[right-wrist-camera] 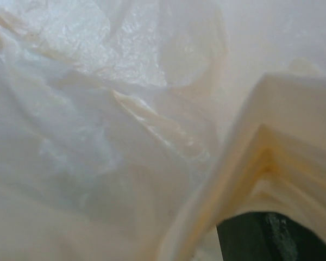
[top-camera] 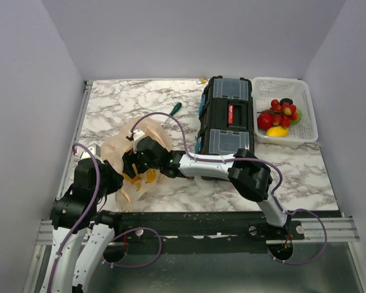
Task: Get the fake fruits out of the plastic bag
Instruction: Take out the fake fruit from the plastic bag.
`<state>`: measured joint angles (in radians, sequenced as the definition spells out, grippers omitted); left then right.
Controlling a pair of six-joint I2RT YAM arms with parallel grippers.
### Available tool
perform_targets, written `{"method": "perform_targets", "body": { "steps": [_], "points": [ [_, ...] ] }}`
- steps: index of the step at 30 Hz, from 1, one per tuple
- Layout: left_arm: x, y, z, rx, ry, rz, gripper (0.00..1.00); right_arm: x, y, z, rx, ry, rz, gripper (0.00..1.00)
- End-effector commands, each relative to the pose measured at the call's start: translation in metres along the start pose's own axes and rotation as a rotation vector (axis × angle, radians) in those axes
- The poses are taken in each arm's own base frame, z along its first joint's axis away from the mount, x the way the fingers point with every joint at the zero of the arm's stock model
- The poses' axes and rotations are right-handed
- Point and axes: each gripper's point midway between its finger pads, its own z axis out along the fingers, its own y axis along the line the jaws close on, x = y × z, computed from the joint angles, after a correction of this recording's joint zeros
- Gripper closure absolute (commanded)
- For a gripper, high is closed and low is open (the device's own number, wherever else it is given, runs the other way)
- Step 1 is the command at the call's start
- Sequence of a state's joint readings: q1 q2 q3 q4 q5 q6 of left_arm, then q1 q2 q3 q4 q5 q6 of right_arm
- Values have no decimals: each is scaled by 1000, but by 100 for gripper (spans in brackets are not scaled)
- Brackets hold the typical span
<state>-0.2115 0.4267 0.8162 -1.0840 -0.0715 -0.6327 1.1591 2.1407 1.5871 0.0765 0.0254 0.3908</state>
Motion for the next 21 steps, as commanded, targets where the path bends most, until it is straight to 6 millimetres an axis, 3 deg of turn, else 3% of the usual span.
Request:
{"method": "perform_targets", "body": {
  "steps": [1,9,17,21],
  "points": [
    [4,-5,2,35,21,22,76,10,-2,12,24,30,-25,23],
    [4,-2,4,14,24,12,76,34,-9,27,36,77,-5,20],
    [2,1,2,-2,2,-7,76,39,-13,36,53,80,-10,21],
    [3,0,3,2,11,0,76,36,-11,36,41,67,-6,29]
  ]
}}
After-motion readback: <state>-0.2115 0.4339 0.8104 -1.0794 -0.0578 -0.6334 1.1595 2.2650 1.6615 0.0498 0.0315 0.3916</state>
